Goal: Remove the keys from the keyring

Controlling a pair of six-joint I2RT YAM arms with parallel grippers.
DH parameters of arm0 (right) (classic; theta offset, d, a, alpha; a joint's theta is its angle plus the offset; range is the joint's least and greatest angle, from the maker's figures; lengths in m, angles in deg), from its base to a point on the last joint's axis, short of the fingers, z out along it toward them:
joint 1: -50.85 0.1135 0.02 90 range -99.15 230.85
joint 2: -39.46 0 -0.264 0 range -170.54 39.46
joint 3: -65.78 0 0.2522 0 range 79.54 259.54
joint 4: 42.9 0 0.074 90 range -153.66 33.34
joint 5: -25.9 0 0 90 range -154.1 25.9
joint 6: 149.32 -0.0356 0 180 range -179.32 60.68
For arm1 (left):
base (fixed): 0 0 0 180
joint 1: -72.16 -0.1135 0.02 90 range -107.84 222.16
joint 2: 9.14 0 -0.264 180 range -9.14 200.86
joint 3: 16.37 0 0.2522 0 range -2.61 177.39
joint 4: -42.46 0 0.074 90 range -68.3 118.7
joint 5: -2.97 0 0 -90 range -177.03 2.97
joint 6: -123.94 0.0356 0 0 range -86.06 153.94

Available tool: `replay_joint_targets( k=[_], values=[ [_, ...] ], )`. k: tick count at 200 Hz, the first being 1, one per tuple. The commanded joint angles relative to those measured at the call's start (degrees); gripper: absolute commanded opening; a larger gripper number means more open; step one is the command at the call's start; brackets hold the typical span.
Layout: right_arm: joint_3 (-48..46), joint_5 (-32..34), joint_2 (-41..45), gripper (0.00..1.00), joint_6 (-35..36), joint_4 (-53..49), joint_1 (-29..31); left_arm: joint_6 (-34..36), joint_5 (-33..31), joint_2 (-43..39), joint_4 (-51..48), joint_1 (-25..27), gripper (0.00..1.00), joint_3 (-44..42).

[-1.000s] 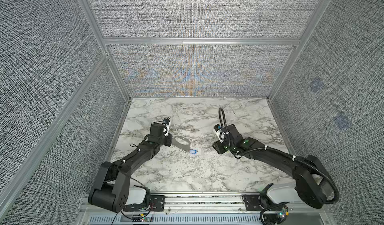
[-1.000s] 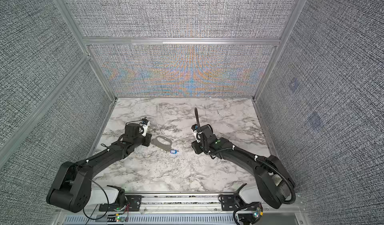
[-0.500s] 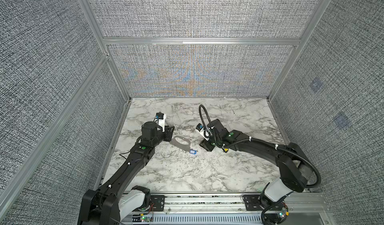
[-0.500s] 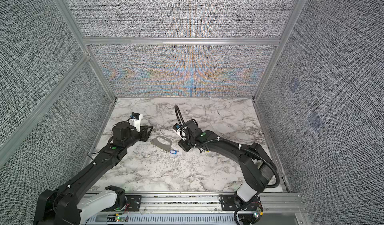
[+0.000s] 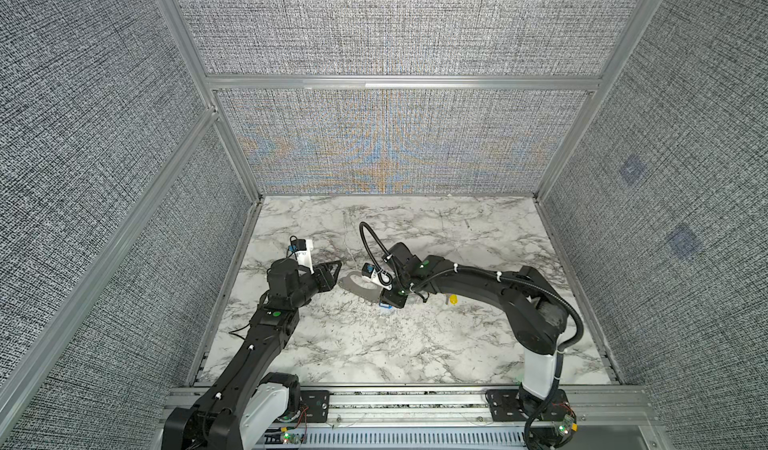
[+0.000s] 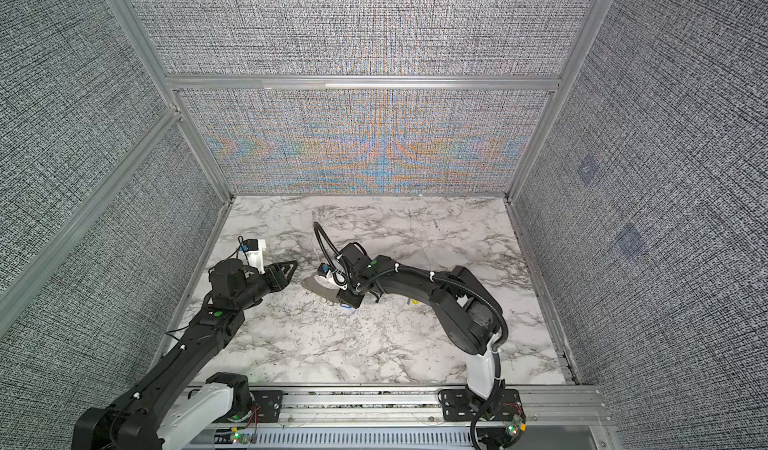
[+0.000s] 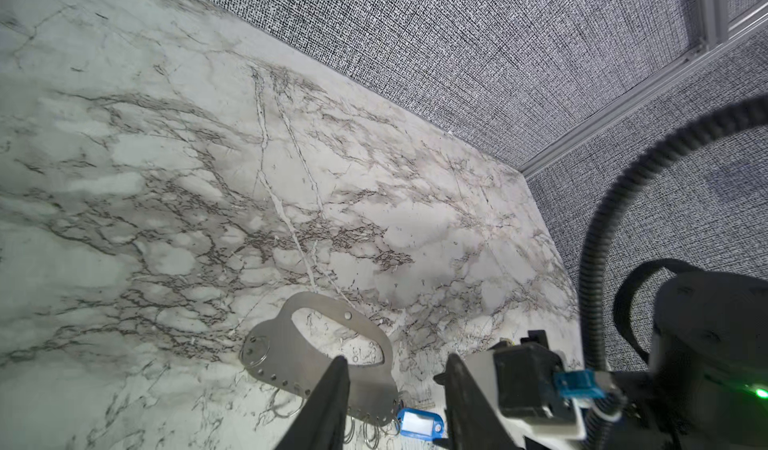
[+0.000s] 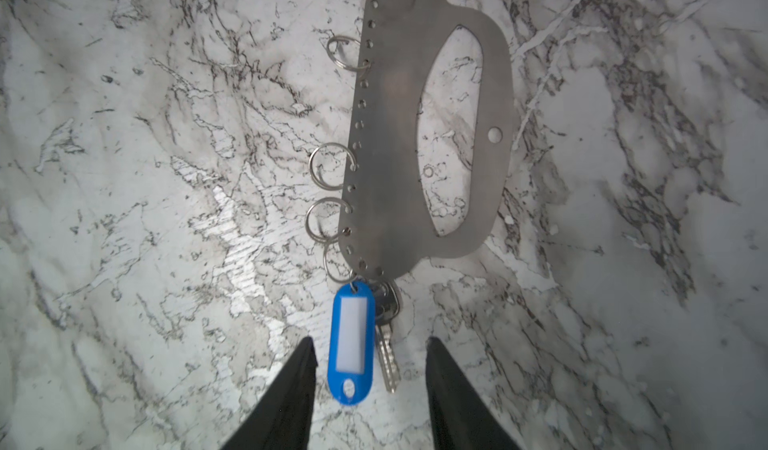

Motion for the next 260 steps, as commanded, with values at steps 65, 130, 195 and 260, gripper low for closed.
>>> replay_joint_targets(
  k=[65, 130, 195, 260],
  values=[
    [7.2, -1.6, -7.1, 0.25, 1.0, -11.2, 0.0, 3.6, 0.9, 0.1, -0.6, -0.7, 0.41, 0.2],
    [10.3, -2.7, -8.1, 0.18, 2.2, -18.9, -0.7, 4.5, 0.9, -0.1, -1.0, -1.3, 0.41, 0.0],
    [13.0, -5.5, -7.2, 0.16, 4.0, -26.2, -0.7, 5.2, 1.3, -0.6, -1.2, -2.0, 0.41, -0.1],
    [16.9, -5.0, -6.8, 0.26, -9.1, -19.5, -1.0, 6.7, -0.1, -3.9, -4.6, -4.8, 0.41, 1.9]
  ],
)
